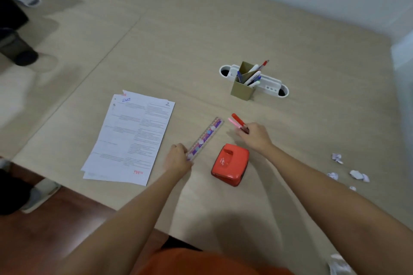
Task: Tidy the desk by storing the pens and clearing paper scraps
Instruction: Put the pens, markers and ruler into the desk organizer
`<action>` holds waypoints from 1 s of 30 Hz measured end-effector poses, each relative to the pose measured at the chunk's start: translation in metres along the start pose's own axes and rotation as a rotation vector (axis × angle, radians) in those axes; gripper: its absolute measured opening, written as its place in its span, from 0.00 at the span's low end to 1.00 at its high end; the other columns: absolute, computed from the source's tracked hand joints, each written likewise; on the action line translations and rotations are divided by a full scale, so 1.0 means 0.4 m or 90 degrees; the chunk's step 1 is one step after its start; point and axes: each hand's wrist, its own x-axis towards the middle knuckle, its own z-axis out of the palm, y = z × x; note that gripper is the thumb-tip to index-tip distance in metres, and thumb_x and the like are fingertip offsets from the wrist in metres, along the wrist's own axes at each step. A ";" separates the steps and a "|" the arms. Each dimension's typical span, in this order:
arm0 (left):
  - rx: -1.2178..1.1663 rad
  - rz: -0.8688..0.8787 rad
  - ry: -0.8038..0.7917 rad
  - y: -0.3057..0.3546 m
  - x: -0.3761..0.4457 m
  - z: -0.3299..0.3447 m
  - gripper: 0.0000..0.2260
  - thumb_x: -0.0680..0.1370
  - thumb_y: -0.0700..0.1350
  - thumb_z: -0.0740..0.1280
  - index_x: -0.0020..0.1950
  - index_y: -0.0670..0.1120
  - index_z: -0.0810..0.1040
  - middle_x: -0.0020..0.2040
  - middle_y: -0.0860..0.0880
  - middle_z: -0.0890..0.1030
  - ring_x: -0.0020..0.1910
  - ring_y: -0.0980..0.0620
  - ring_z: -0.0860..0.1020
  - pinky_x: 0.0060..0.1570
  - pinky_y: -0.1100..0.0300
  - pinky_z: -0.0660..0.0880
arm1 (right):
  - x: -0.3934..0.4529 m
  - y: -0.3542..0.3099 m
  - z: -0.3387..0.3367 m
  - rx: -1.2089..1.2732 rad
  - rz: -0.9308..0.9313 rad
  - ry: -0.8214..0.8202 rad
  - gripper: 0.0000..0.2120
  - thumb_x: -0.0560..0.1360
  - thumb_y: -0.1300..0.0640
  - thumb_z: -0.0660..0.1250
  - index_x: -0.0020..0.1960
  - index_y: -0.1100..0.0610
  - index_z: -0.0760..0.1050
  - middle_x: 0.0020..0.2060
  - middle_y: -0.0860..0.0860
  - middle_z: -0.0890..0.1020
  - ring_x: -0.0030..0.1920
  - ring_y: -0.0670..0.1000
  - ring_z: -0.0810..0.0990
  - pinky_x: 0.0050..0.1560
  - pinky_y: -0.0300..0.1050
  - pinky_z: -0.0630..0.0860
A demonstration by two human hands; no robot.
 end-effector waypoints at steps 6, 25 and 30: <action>0.009 -0.022 -0.022 -0.010 0.034 0.000 0.15 0.70 0.44 0.75 0.54 0.44 0.77 0.58 0.43 0.75 0.52 0.43 0.79 0.53 0.51 0.76 | 0.128 -0.090 0.084 -0.038 0.055 -0.029 0.14 0.78 0.50 0.59 0.49 0.60 0.76 0.48 0.63 0.82 0.52 0.64 0.80 0.47 0.52 0.74; -0.001 0.041 -0.025 -0.018 0.037 -0.003 0.20 0.71 0.44 0.73 0.60 0.46 0.70 0.51 0.44 0.78 0.46 0.44 0.81 0.46 0.52 0.76 | 0.160 -0.093 0.066 0.089 0.215 -0.130 0.05 0.76 0.57 0.61 0.48 0.58 0.74 0.42 0.60 0.79 0.32 0.56 0.76 0.29 0.43 0.69; 0.007 0.137 -0.095 0.041 0.074 -0.081 0.08 0.73 0.45 0.71 0.51 0.46 0.80 0.47 0.45 0.79 0.47 0.46 0.79 0.42 0.61 0.69 | 0.155 -0.148 -0.030 0.168 0.042 -0.020 0.12 0.79 0.50 0.58 0.43 0.57 0.73 0.36 0.56 0.80 0.33 0.52 0.73 0.34 0.42 0.68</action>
